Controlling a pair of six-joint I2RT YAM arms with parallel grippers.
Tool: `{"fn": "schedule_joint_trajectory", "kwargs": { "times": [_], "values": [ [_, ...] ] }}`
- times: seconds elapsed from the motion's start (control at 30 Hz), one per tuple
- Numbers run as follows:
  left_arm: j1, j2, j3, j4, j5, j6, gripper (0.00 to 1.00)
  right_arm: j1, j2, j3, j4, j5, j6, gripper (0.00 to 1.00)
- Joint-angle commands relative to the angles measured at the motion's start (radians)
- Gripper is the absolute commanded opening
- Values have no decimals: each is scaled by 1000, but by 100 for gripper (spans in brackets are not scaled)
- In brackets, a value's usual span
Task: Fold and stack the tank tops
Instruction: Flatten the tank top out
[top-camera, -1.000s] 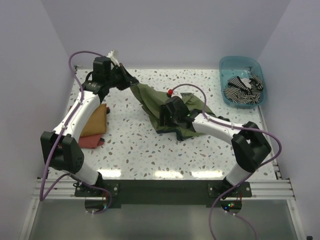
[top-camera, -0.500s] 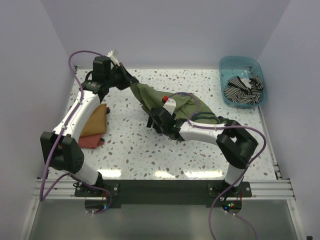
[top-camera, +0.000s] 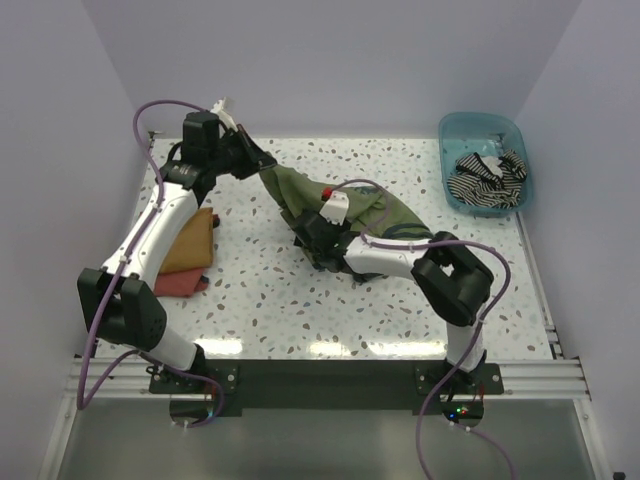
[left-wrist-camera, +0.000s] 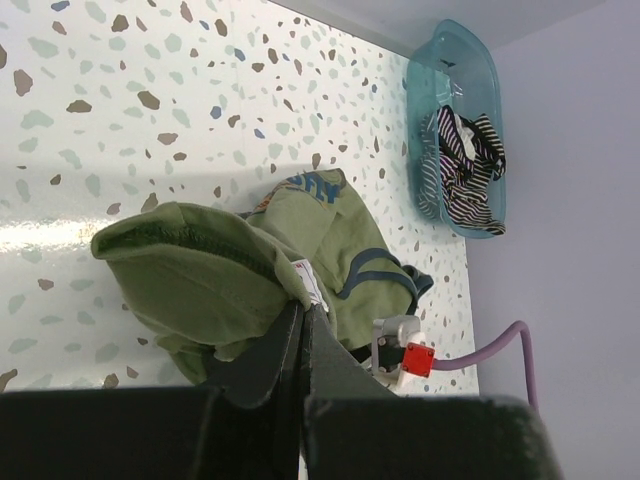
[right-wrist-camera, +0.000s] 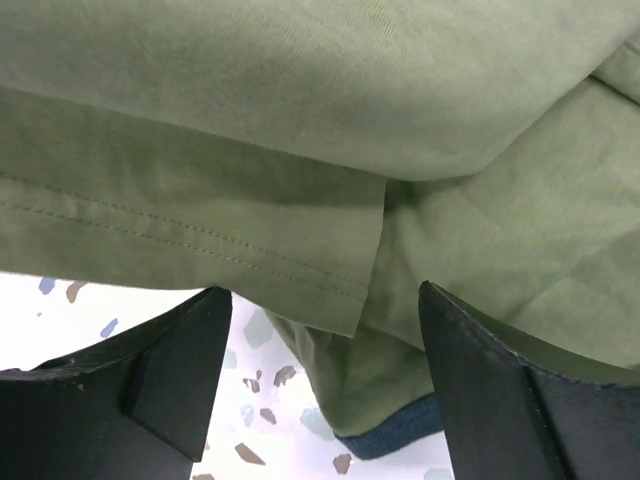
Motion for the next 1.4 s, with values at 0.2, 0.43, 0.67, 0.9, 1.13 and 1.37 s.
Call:
{"fn": "schedule_joint_trajectory", "kwargs": {
  "times": [0.2, 0.43, 0.67, 0.9, 1.13, 1.37],
  "values": [
    [7, -66, 55, 1, -5, 8, 0, -70, 36, 109, -87, 103, -15, 23],
    [13, -115, 113, -61, -161, 68, 0, -110, -226, 109, -245, 109, -189, 0],
    [22, -227, 222, -118, -301, 105, 0, -128, -514, 337, -604, 26, -540, 0],
    [21, -302, 447, -178, -295, 113, 0, -130, -773, 578, -646, -136, -785, 0],
    [21, -325, 557, -187, -290, 110, 0, -128, -780, 666, -615, -164, -878, 0],
    [21, -227, 460, -39, -287, 102, 0, -230, -607, 660, -480, -244, -949, 0]
  ]
}}
